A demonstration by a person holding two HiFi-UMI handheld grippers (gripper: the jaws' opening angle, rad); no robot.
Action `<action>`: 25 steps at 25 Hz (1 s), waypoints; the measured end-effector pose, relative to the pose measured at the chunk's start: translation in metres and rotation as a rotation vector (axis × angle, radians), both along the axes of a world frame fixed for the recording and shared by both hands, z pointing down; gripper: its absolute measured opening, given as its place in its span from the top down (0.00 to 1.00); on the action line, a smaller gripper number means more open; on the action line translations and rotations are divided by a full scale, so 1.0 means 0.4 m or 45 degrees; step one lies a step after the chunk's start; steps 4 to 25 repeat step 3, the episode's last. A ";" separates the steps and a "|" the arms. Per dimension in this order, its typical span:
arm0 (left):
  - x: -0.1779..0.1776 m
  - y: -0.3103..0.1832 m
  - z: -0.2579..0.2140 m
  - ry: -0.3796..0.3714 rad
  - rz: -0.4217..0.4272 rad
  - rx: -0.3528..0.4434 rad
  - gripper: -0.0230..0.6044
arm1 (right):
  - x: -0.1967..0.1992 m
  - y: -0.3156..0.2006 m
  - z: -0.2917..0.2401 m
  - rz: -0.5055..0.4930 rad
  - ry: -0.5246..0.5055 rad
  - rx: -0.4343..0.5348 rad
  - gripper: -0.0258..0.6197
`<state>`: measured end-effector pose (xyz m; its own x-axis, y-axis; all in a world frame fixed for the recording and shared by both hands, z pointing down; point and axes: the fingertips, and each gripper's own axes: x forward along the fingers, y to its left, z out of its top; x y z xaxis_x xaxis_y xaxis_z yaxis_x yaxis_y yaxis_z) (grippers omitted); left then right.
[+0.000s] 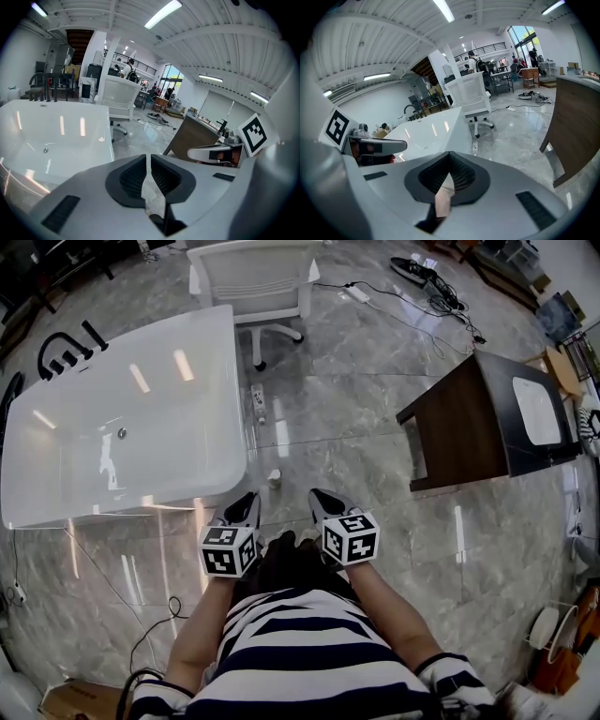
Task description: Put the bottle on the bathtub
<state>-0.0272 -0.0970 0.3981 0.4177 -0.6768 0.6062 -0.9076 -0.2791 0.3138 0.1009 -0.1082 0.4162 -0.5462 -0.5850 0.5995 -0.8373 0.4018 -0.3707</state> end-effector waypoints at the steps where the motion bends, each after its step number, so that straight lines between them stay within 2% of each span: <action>1: -0.002 -0.004 0.000 0.003 -0.007 -0.001 0.89 | -0.003 -0.003 0.000 -0.008 0.000 -0.001 0.92; 25: -0.007 -0.011 -0.001 0.009 -0.023 -0.001 0.89 | -0.008 -0.010 -0.001 -0.025 -0.001 0.000 0.92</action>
